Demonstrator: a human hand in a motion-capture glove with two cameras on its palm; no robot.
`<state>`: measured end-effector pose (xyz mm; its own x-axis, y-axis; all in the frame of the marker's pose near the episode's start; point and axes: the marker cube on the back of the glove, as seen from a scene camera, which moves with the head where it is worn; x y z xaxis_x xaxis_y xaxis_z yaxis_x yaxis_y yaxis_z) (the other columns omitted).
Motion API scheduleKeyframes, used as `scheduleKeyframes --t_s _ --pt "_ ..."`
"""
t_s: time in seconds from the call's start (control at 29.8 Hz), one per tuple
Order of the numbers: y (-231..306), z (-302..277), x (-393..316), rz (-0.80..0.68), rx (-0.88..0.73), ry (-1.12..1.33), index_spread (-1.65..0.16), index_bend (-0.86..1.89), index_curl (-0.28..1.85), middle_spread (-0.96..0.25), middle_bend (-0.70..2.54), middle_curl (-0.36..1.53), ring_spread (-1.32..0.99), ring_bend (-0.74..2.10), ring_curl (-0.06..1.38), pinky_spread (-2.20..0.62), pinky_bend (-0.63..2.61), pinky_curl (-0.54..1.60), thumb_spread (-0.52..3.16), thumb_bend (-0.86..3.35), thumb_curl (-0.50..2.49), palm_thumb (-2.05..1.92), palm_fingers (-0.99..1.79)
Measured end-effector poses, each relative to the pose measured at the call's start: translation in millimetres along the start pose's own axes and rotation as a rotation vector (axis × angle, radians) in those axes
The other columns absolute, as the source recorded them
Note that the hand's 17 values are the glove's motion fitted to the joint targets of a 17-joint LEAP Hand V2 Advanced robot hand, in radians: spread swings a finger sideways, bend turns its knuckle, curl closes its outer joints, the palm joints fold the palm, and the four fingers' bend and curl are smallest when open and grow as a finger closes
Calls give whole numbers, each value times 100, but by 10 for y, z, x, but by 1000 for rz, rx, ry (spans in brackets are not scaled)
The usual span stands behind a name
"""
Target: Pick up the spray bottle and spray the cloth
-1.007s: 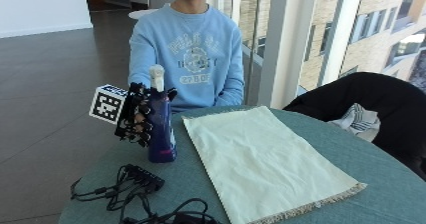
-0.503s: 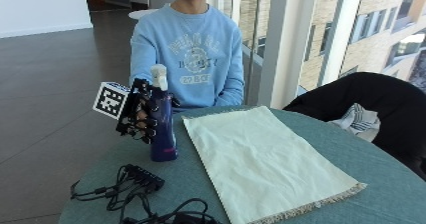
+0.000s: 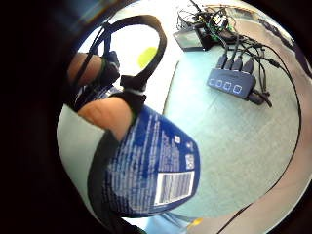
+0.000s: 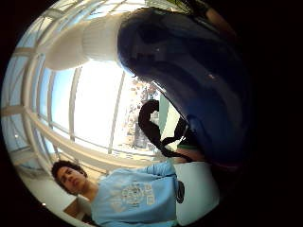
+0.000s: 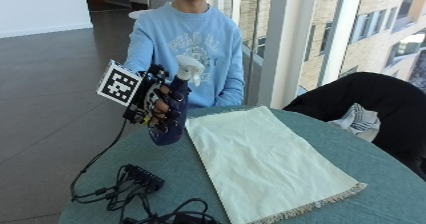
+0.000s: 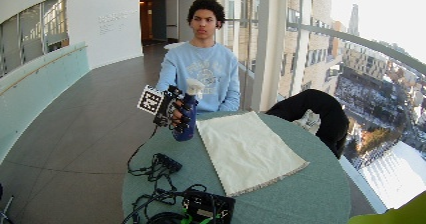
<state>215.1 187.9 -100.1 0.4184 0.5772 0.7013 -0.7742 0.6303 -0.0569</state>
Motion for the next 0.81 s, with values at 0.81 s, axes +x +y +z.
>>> scheduleKeyframes --t_s 0.81 --pt "-302 616 -316 194 -440 122 -30 7 21 -6 27 44 4 50 38 26 32 37 82 -2 59 90 96"
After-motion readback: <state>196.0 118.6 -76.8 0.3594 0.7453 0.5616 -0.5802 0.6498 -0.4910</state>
